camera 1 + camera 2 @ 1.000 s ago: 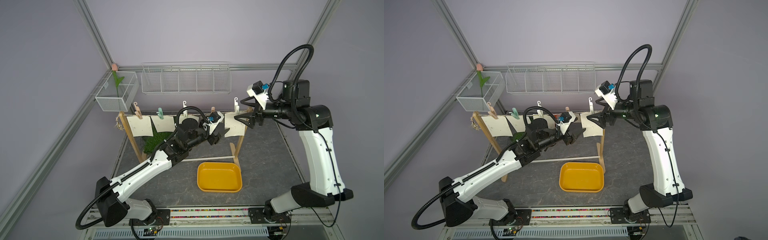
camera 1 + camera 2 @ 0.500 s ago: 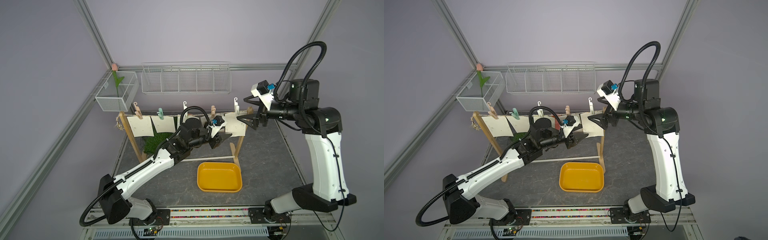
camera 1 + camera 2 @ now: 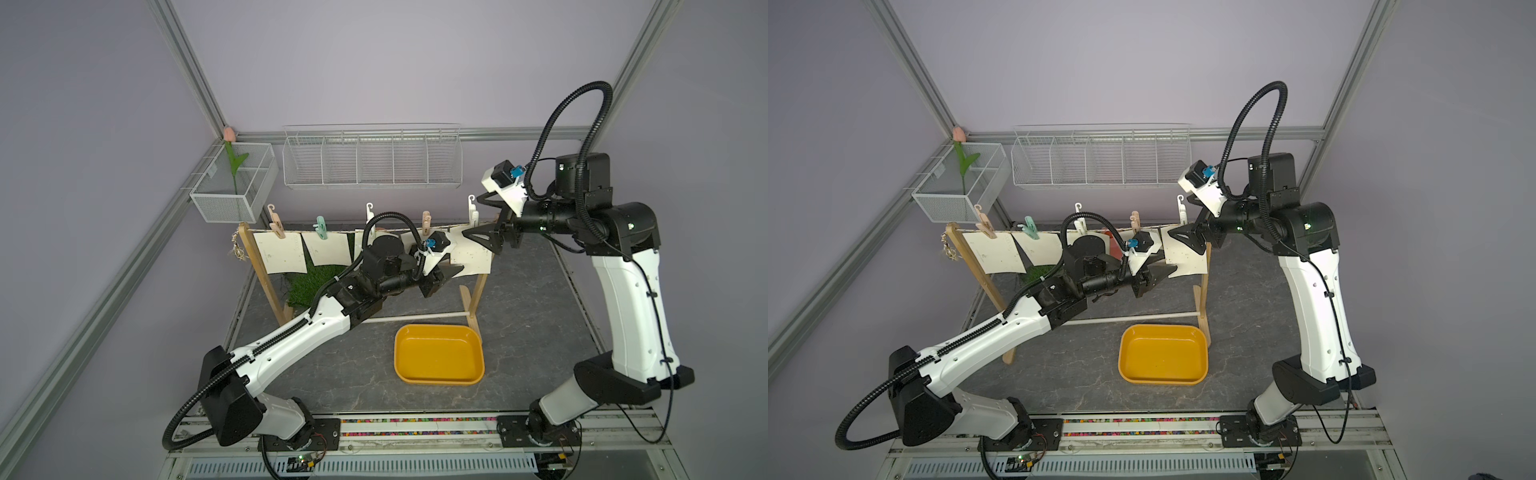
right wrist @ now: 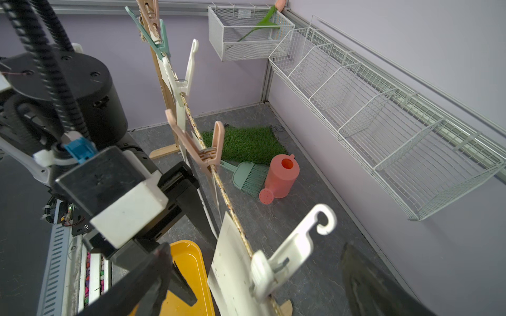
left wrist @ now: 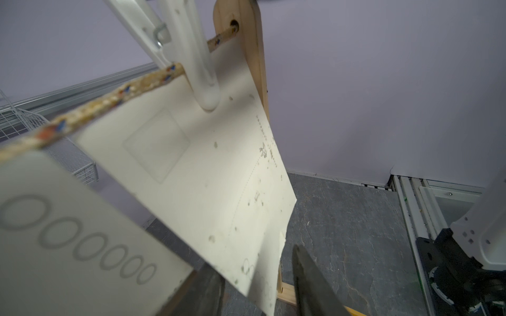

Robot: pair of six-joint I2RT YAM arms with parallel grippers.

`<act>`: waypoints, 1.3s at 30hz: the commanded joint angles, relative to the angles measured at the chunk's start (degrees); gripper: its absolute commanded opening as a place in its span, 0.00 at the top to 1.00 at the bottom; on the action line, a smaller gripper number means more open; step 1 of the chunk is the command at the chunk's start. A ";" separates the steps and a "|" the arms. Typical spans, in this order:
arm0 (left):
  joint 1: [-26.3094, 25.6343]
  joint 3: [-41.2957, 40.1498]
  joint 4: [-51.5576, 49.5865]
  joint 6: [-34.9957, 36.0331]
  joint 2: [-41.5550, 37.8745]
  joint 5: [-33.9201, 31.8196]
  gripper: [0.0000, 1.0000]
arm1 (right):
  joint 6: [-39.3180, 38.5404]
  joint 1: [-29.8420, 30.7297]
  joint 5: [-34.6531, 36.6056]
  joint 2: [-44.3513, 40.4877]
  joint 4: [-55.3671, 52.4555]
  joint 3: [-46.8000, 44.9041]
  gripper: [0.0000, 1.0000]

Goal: Remove the postcards from the strings
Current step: Pinch the postcard on the clothesline, then remove the clamp from the clothesline.

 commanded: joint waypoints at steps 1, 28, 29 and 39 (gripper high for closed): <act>0.46 2.99 0.39 0.89 1.19 0.76 0.58 | -1.26 0.29 1.35 -0.58 -0.68 1.32 0.03; 0.99 6.11 -0.54 -0.26 3.26 2.38 0.98 | -3.01 0.29 0.25 3.24 -1.36 3.20 0.07; 1.13 6.16 -0.65 -0.36 3.32 2.58 1.00 | -3.27 0.24 -0.36 3.35 -1.40 3.34 0.07; 2.72 6.93 -0.91 -3.01 3.40 4.47 1.00 | -4.30 1.05 -5.96 3.79 -1.31 3.15 0.26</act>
